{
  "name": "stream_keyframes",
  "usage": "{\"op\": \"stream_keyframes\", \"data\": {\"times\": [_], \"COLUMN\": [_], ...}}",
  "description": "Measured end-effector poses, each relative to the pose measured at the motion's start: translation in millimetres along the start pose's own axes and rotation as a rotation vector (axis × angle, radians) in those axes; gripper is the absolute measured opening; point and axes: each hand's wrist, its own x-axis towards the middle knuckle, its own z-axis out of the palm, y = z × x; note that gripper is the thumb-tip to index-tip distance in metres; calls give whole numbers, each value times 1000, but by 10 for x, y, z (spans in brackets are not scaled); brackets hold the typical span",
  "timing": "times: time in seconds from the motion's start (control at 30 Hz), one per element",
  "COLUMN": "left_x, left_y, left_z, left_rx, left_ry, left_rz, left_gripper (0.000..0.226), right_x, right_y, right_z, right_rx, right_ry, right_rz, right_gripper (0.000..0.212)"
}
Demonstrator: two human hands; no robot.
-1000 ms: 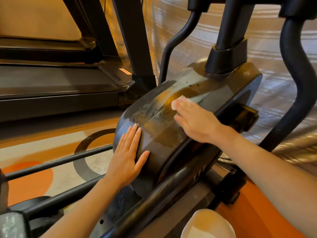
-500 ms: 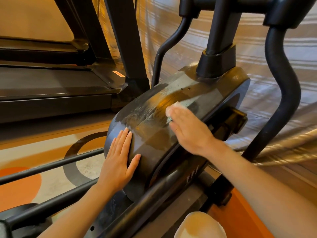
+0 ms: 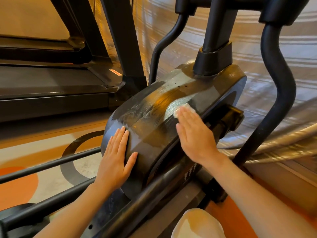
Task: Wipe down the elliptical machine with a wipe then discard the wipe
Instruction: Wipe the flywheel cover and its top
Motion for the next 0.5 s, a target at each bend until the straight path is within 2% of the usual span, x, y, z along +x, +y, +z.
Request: {"op": "stream_keyframes", "data": {"times": [0.13,0.23,0.3,0.43,0.5], "left_x": [-2,-4,-2,-5,-3], "left_y": [0,12,11,-1,0], "left_z": [-5,-16,-25,-20,-15], "left_rx": [-3,5,6,7,6], "left_ry": [-2,-5,-6,0,6], "left_rz": [-11,-8,2,5,11], "left_gripper": [82,82,82,81,80], "right_x": [-348,-286,-124,177,207], "right_y": [-314,-183,7,367,295], "right_z": [110,57,20,-92,-56], "right_rx": [53,84,70,126,114], "right_ry": [-48,-81,-41,25,36], "right_rz": [-311,-407,-315,96,198], "right_gripper": [48,45,46,51,52]}}
